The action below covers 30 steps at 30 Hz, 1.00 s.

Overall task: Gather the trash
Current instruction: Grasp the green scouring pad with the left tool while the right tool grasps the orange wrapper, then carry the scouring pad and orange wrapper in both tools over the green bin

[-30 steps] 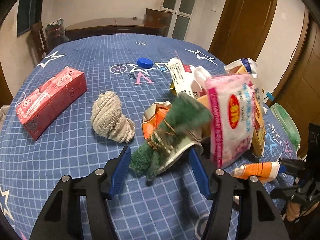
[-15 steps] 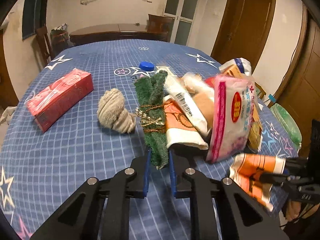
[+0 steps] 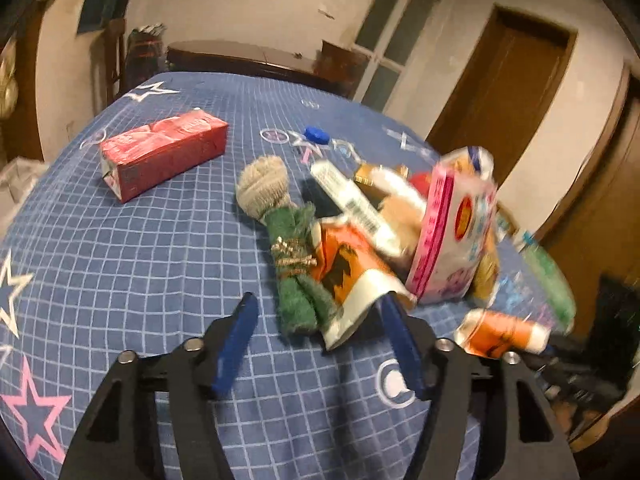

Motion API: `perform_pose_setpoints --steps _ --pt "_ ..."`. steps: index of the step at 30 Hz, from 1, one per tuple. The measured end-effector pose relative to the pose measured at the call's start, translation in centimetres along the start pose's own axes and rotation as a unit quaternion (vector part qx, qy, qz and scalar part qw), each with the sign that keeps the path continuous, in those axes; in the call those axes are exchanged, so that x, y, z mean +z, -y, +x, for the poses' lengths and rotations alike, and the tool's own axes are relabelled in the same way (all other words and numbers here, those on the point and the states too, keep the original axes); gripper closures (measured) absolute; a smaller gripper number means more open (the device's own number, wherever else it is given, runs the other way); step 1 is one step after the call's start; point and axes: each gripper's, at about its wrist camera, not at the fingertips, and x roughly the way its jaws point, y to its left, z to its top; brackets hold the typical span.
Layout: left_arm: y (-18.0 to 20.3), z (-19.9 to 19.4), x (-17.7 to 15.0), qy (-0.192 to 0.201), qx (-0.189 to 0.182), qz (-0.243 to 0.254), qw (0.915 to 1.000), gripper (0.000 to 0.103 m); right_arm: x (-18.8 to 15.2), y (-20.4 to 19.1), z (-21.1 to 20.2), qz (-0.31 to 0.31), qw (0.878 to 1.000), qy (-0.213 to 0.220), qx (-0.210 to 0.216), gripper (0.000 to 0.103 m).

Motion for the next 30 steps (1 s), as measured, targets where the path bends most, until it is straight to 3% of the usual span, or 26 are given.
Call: perform_pose_setpoints --steps 2,5,10,11,12,13,15,22,30 --pt "-0.7 -0.2 0.4 0.006 0.007 -0.014 0.9999 0.031 -0.1 -0.2 0.3 0.000 1.000 -0.003 0.001 0.094" --pt "-0.7 0.9 0.8 -0.016 0.067 -0.001 0.9976 0.031 -0.7 -0.3 0.3 -0.001 1.000 -0.003 0.003 0.094" --pt "-0.3 2.9 2.2 -0.031 0.060 0.004 0.9977 0.032 -0.2 -0.5 1.0 0.000 1.000 -0.009 0.002 0.094" --pt "-0.4 3.6 2.2 -0.037 0.066 0.003 0.9971 0.039 -0.2 -0.7 1.2 -0.001 1.000 -0.009 0.001 0.094" --pt "-0.5 4.4 2.2 -0.048 0.071 0.001 0.9963 0.053 -0.2 -0.7 1.2 -0.001 1.000 -0.009 0.000 0.094" --pt "-0.3 4.6 2.3 -0.045 0.075 0.004 0.9962 0.055 -0.1 -0.8 1.3 -0.003 1.000 -0.007 -0.003 0.094" --pt "0.1 5.0 2.3 -0.051 0.067 0.009 0.9964 0.087 -0.1 -0.9 1.2 -0.008 1.000 0.001 -0.014 0.094" --pt "3.8 0.9 1.1 0.022 0.139 0.044 0.9891 0.088 0.4 -2.5 -0.7 -0.053 0.994 0.060 -0.077 0.094" --pt "12.7 -5.3 -1.4 0.116 0.151 0.100 0.9765 0.088 1.9 -4.9 -4.2 -0.104 0.966 0.164 -0.171 0.094"
